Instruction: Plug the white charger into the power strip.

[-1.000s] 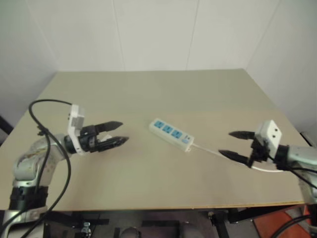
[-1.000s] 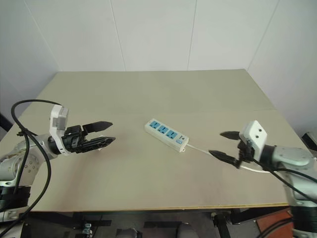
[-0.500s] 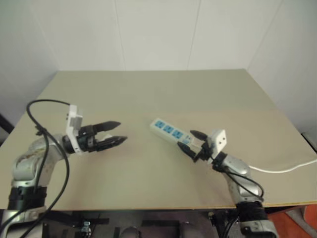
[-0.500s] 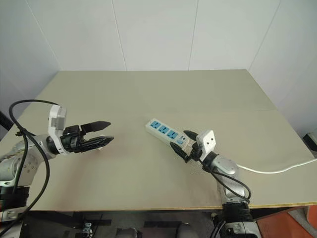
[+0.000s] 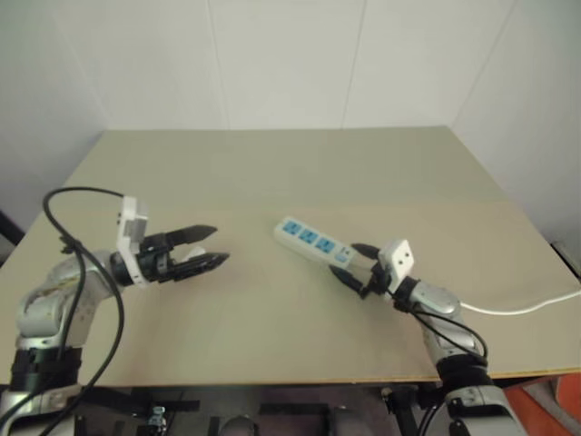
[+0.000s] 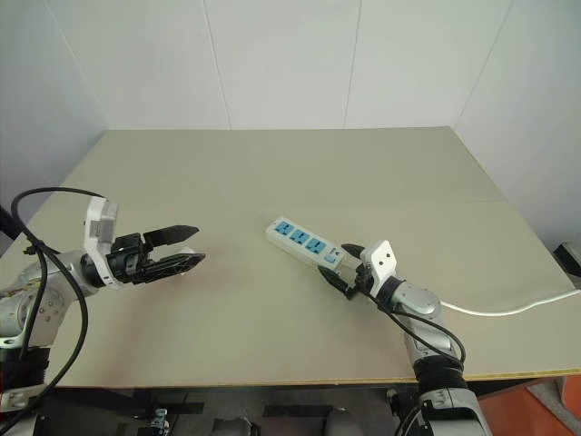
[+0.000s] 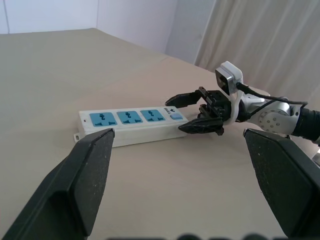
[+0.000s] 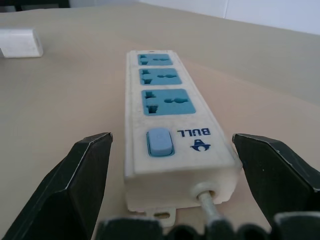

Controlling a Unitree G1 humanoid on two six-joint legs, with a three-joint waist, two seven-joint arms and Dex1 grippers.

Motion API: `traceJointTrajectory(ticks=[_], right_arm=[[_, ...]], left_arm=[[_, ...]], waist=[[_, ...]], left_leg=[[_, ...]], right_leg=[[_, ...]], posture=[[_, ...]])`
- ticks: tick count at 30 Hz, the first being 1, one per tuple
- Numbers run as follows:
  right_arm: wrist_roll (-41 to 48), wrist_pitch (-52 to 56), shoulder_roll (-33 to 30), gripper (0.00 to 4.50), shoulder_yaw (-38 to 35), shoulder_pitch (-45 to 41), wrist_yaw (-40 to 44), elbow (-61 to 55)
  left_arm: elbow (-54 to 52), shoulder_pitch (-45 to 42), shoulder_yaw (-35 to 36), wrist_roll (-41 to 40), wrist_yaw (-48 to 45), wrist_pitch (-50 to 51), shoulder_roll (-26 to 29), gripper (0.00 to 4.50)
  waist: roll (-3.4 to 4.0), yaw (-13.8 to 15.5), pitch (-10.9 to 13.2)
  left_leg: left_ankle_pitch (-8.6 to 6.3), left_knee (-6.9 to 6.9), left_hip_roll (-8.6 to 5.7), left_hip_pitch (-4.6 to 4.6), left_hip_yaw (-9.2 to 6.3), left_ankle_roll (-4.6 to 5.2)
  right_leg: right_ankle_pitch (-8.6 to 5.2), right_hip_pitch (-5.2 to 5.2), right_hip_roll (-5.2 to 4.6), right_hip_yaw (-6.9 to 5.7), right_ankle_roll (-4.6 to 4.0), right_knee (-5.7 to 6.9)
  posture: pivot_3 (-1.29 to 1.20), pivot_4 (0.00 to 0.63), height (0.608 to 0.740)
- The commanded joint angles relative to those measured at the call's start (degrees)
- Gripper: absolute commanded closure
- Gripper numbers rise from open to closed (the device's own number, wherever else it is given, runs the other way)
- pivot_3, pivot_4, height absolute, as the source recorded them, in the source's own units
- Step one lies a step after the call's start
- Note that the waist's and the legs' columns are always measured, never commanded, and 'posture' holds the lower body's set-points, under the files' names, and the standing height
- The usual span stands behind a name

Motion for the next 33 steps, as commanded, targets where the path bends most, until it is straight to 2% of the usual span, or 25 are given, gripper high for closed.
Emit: traceJointTrajectory(ticks=[1, 17, 22, 27, 33], right_arm=[[0.4, -0.4, -0.5, 0.02, -0.2, -2.0, 0.7, 1.6], [2.1, -0.9, -0.4, 0.02, -1.1, -5.4, 3.0, 7.4], [2.2, -2.0, -0.1, 1.08, -1.4, -6.1, 3.7, 8.8], [1.6, -3.4, -0.1, 1.09, -1.4, -6.3, 3.1, 8.9], [5.8, -1.9, -2.2, 1.09, -1.6, -3.6, 11.0, 2.9]], left_arm=[[-1.8, 0.2, 1.4, -0.8, 0.1, -0.9, -0.1, 0.0], [-3.3, 1.9, 2.3, -1.7, 1.1, -0.7, 0.2, 0.0], [-3.1, 1.7, 2.1, -1.5, 1.2, -0.8, 0.1, 0.0], [-3.1, 1.8, 2.1, -1.6, 1.4, -0.8, 0.0, 0.0], [-2.9, 3.0, 2.9, -1.0, 0.3, -0.7, 2.0, 0.0]], waist=[[0.0, 0.0, 0.0], [0.0, -0.1, 0.0], [0.0, -0.1, 0.0], [0.0, -0.1, 0.0], [0.01, -0.1, 0.0]], left_leg=[[0.0, 0.0, 0.0, 0.0, 0.0, 0.0], [0.0, 0.0, 0.0, 0.0, 0.0, 0.0], [0.0, 0.0, 0.0, 0.0, 0.0, 0.0], [0.0, 0.0, 0.0, 0.0, 0.0, 0.0], [0.0, 0.0, 0.0, -0.03, 0.0, 0.0]], right_leg=[[0.0, 0.0, 0.0, 0.0, 0.0, 0.0], [0.0, 0.0, 0.0, 0.0, 0.0, 0.0], [0.0, 0.0, 0.0, 0.0, 0.0, 0.0], [0.0, -0.01, -0.01, 0.01, 0.0, 0.0], [0.0, -0.02, 0.0, 0.0, 0.0, -0.02]], posture=[[0.0, 0.15, 0.74], [0.0, 0.15, 0.74], [0.0, 0.15, 0.74], [0.0, 0.15, 0.74], [0.0, 0.15, 0.74]])
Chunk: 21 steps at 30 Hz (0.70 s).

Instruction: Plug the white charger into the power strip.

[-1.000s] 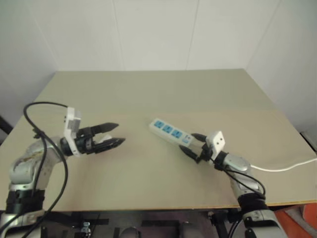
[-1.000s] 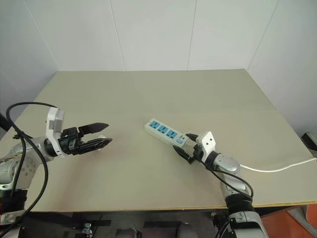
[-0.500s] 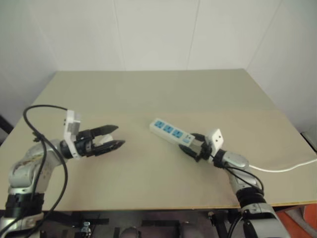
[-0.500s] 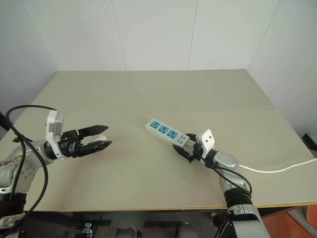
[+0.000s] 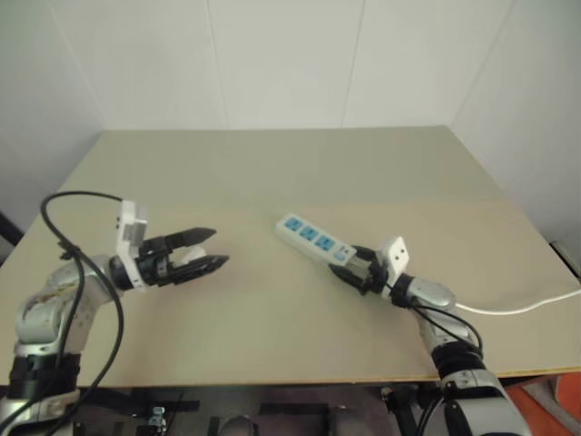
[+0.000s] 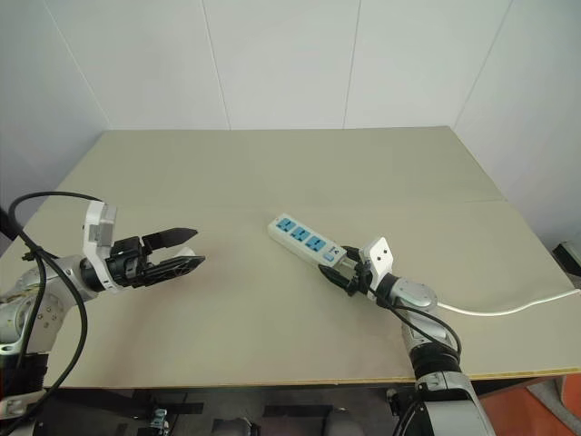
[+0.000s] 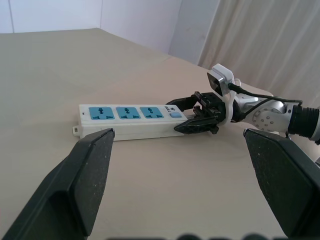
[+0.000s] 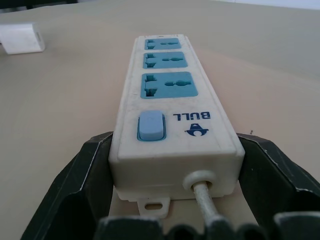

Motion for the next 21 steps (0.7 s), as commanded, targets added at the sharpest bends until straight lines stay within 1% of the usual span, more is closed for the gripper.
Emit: traceJointTrajectory(ticks=[1, 7, 11, 15, 17, 21], right_arm=[[4.9, -0.1, -2.3, 1.09, -1.3, 1.2, 6.4, -7.1], [6.7, 1.0, -6.2, 1.09, 0.5, 2.7, 15.4, -12.1], [7.2, 2.5, -6.9, 1.09, 1.0, 2.3, 17.3, -13.8], [6.1, 2.9, -6.7, 1.09, 1.4, 0.6, 16.7, -12.6], [5.8, 2.9, -6.4, 1.09, 1.6, 0.1, 16.3, -12.0], [5.4, 2.9, -5.9, 1.09, 1.9, -0.4, 15.7, -11.6]], left_arm=[[-1.1, 0.6, 2.5, -0.3, -0.9, -0.5, 2.4, 0.0], [-2.2, 1.7, 3.3, 0.9, 2.5, 0.8, 5.5, 0.0], [-6.4, 1.3, 3.0, 0.8, 10.1, 7.9, 7.0, 0.0], [-13.6, -8.6, -1.9, 4.2, 25.7, 24.3, 10.8, 0.0], [-15.8, -12.9, -3.5, 5.8, 30.7, 28.9, 11.2, 0.0], [-13.9, -25.1, -0.9, 4.4, 40.1, 46.1, 7.4, 0.0]], waist=[[0.01, 0.0, 0.0], [0.02, 0.0, 0.0], [0.01, 0.0, 0.0], [-0.07, 0.4, 0.1], [-0.06, 0.5, 0.1], [-0.07, 0.2, 0.1]], left_leg=[[0.0, 0.0, 0.0, -0.01, 0.0, 0.0], [0.0, 0.0, 0.01, 0.03, 0.0, 0.0], [0.0, 0.0, 0.02, 0.03, -0.01, 0.0], [0.0, 0.0, 0.01, -0.04, -0.11, 0.0], [0.0, 0.0, -0.03, -0.02, -0.1, 0.0], [0.0, 0.0, -0.03, -0.02, -0.1, 0.0]], right_leg=[[0.0, -0.01, 0.0, 0.0, 0.0, 0.0], [0.0, 0.01, 0.01, 0.0, 0.0, 0.01], [0.0, 0.01, 0.02, 0.0, 0.0, 0.02], [0.01, 0.0, 0.01, -0.07, 0.01, -0.01], [0.02, 0.02, -0.01, -0.05, 0.03, 0.0], [0.02, 0.02, 0.01, -0.05, 0.03, 0.02]], posture=[[0.0, 0.15, 0.74], [0.0, 0.15, 0.74], [0.0, 0.15, 0.74], [0.0, 0.15, 0.74], [0.0, 0.15, 0.74], [0.0, 0.15, 0.74]])
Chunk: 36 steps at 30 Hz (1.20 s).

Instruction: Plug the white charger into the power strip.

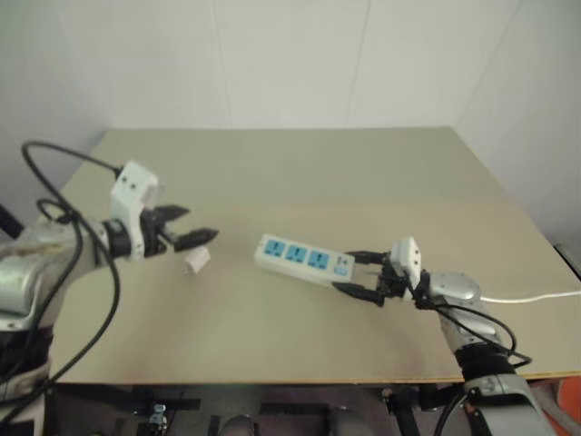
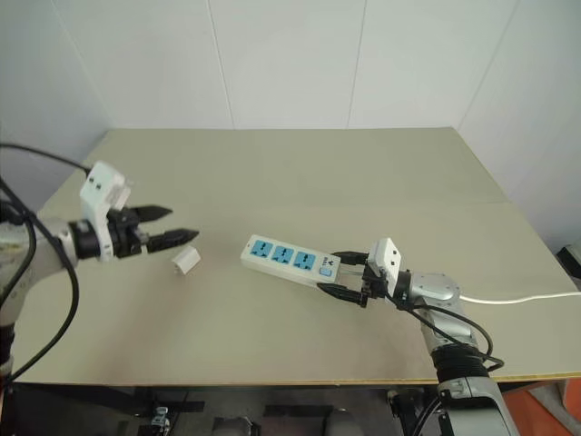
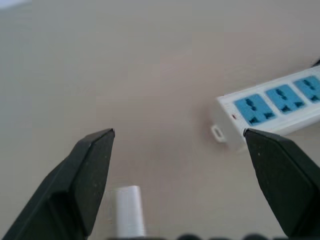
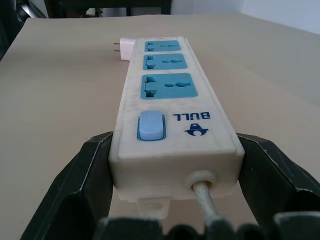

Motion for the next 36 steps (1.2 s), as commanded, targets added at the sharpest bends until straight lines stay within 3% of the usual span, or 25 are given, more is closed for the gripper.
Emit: traceJointTrajectory(ticks=[1, 4, 10, 14, 24, 36], right_arm=[[0.6, 0.0, 0.4, 1.09, -0.2, -1.6, -0.5, -1.3], [0.8, 0.4, 0.5, 1.09, 0.1, -1.9, -0.7, -1.7], [0.4, 0.1, 1.4, 1.09, 0.5, -2.5, -1.1, -1.0], [0.1, -0.1, 1.9, 1.09, 0.6, -2.3, -1.4, -0.8], [0.2, 0.6, 2.8, 1.09, 0.4, -0.2, -3.7, -3.5], [0.4, 2.5, 1.9, 1.09, -0.1, 1.6, -6.2, -6.7]], left_arm=[[4.3, -9.0, 0.4, -2.2, 3.9, 16.2, -0.1, 0.0], [13.6, -15.4, -6.2, -4.9, 5.0, 23.2, 3.3, 0.0], [27.8, -24.1, -18.6, -4.5, 9.0, 23.2, 5.7, 0.0], [31.8, -27.5, -25.7, -4.2, 9.9, 23.2, 5.4, 0.0], [39.6, -30.0, -29.8, 3.3, 8.3, 22.7, 0.4, 0.0], [47.2, -30.1, -34.2, 14.1, 1.2, 14.6, -4.4, 0.0]], waist=[[0.0, -0.2, 0.0], [0.02, -0.8, 0.0], [0.01, -1.2, 0.0], [0.01, -1.1, 0.0], [0.01, -1.3, 0.0], [0.0, -1.3, 0.0]], left_leg=[[0.0, 0.0, -0.01, 0.0, 0.0, 0.0], [0.01, -0.01, -0.01, 0.03, 0.0, -0.02], [0.05, -0.01, -0.01, 0.07, -0.04, -0.09], [0.09, -0.01, -0.03, 0.03, -0.05, -0.16], [0.13, -0.01, -0.02, 0.01, -0.04, -0.23], [0.14, -0.01, -0.03, -0.01, -0.04, -0.24]], right_leg=[[0.0, -0.01, 0.0, 0.0, 0.0, 0.02], [0.0, -0.03, 0.03, 0.04, 0.0, 0.26], [-0.03, -0.07, 0.05, 0.05, 0.03, 0.49], [-0.03, -0.09, 0.04, 0.04, 0.03, 0.48], [-0.03, -0.13, 0.05, 0.05, 0.03, 0.5], [-0.03, -0.13, 0.05, 0.05, 0.03, 0.49]], posture=[[0.0, 0.15, 0.74], [0.0, 0.15, 0.74], [0.0, 0.15, 0.74], [0.0, 0.15, 0.74], [0.0, 0.15, 0.74], [0.0, 0.15, 0.74]])
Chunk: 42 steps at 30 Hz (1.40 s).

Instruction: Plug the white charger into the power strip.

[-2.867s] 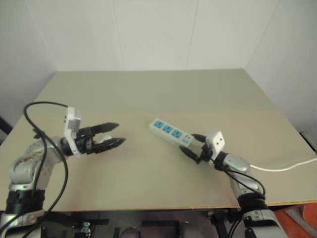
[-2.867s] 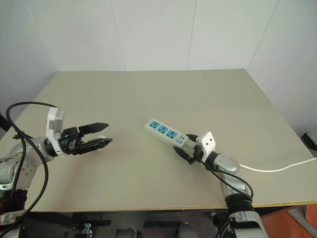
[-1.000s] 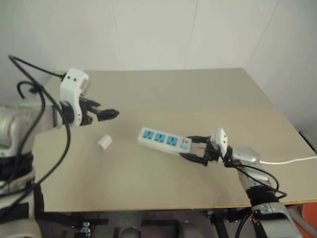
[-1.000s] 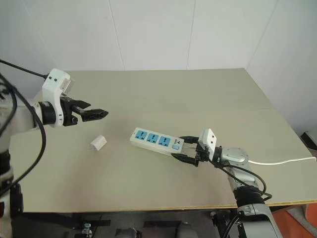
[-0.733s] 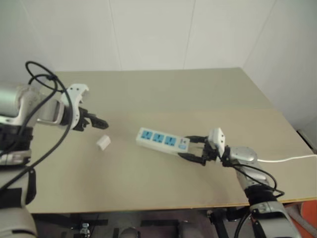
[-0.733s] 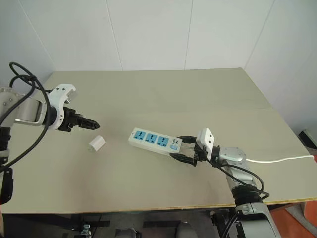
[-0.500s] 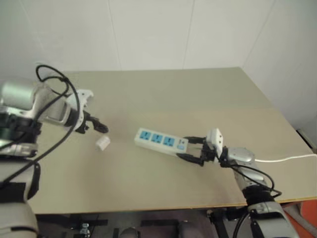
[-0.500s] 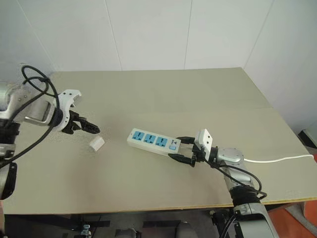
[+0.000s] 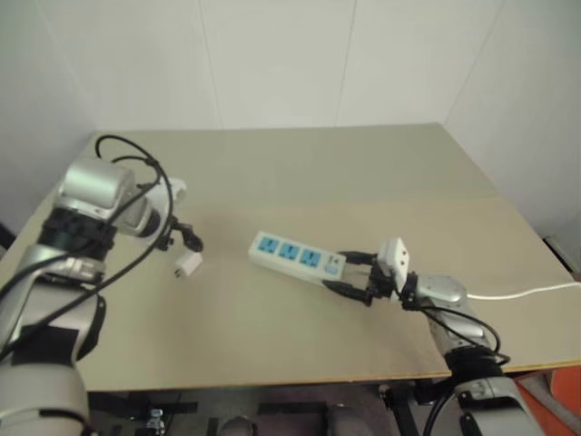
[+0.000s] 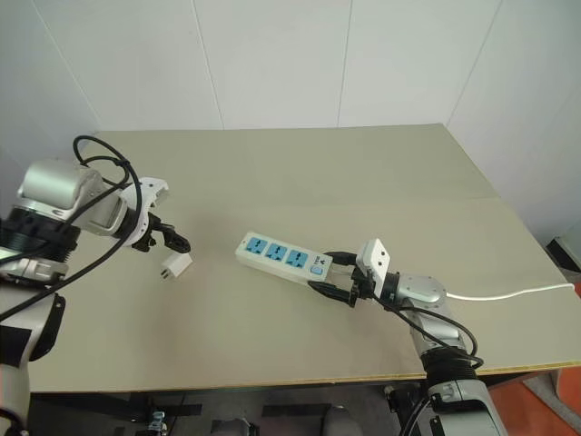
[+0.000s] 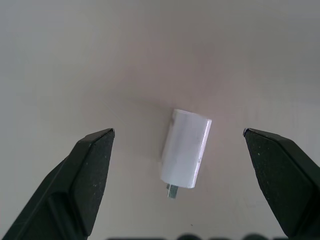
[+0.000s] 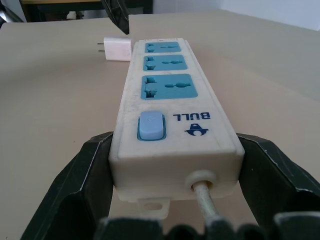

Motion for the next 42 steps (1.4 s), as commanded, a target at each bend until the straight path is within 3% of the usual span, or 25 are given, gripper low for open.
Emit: traceJointTrajectory(ticks=[1, 13, 16, 25, 29, 32, 35, 39, 42], right_arm=[[1.5, 0.3, -0.6, 1.09, -1.3, 0.2, -0.7, -3.6], [1.4, 1.2, -1.4, 1.09, -1.5, 1.0, -2.2, -4.8], [1.3, 1.6, -1.5, 1.09, -1.5, 1.2, -2.7, -5.1], [1.0, 1.8, -1.6, 1.09, -1.4, 1.2, -3.8, -5.2], [1.0, 1.7, -1.7, 1.09, -1.3, 1.2, -4.0, -4.9], [1.0, 1.5, -1.9, 1.09, -1.3, 1.5, -3.8, -5.2], [1.3, 1.1, -2.2, 1.09, -1.4, 2.1, -3.3, -5.9], [2.8, 1.6, -2.3, 1.09, -1.5, 3.4, -2.2, -8.0], [3.9, 1.9, -2.4, 1.09, -1.0, 4.4, -0.1, -9.7]], left_arm=[[2.5, -1.6, -0.4, 3.7, -2.2, -2.9, -0.5, 0.0], [9.1, -1.6, -1.1, 11.0, -8.7, -7.3, -4.8, 0.0], [10.6, -1.8, -1.4, 12.3, -10.1, -7.6, -5.6, 0.52], [14.8, -1.9, -1.6, 16.1, -12.8, -8.9, -7.3, 3.42], [15.1, -2.4, -0.4, 17.4, -12.9, -10.1, -7.6, 3.51], [12.0, -3.2, 2.6, 16.7, -13.2, -10.0, -7.1, 3.51], [3.7, -0.9, 10.0, 14.4, -11.9, -12.5, -6.3, 3.51], [-12.2, 7.9, 25.8, 9.4, -8.4, -22.7, -8.9, 3.51], [-21.0, 14.6, 31.6, 5.8, -11.5, -32.0, -9.9, 3.51]], waist=[[0.0, 0.0, 0.0], [-0.01, 0.1, 0.0], [-0.01, 0.1, 0.0], [-0.01, 0.2, 0.0], [-0.01, 0.1, 0.0], [-0.01, 0.1, 0.0], [-0.03, 0.2, 0.0], [-0.01, 0.2, 0.0], [-0.01, 0.2, 0.0]], left_leg=[[0.0, 0.0, 0.0, 0.0, 0.0, 0.0], [0.0, 0.0, -0.01, -0.03, 0.0, 0.0], [0.0, 0.0, -0.01, -0.02, 0.0, 0.0], [0.0, 0.0, -0.01, -0.03, 0.0, 0.01], [0.0, 0.0, -0.01, -0.02, 0.0, 0.01], [0.0, 0.0, -0.01, -0.03, 0.0, 0.01], [0.0, 0.0, -0.01, -0.07, -0.01, 0.01], [0.0, 0.0, -0.01, -0.05, 0.02, 0.0], [0.01, 0.01, 0.01, -0.04, 0.05, -0.02]], right_leg=[[0.0, 0.0, 0.0, 0.0, 0.0, 0.0], [0.0, 0.0, -0.01, -0.01, 0.0, -0.01], [0.0, 0.0, -0.02, 0.0, 0.0, -0.01], [0.0, 0.0, -0.02, -0.01, 0.0, -0.01], [0.0, 0.02, -0.02, -0.01, 0.0, 0.0], [0.0, 0.01, -0.02, -0.01, 0.0, 0.0], [0.0, -0.02, -0.03, -0.02, 0.0, -0.02], [0.0, -0.03, -0.08, 0.0, 0.01, -0.03], [0.0, -0.04, -0.1, 0.01, 0.0, 0.01]], posture=[[0.0, 0.15, 0.74], [0.0, 0.15, 0.74], [0.0, 0.15, 0.74], [0.0, 0.15, 0.74], [0.0, 0.15, 0.74], [0.0, 0.15, 0.74], [0.0, 0.15, 0.74], [0.0, 0.15, 0.74], [0.0, 0.15, 0.74]])
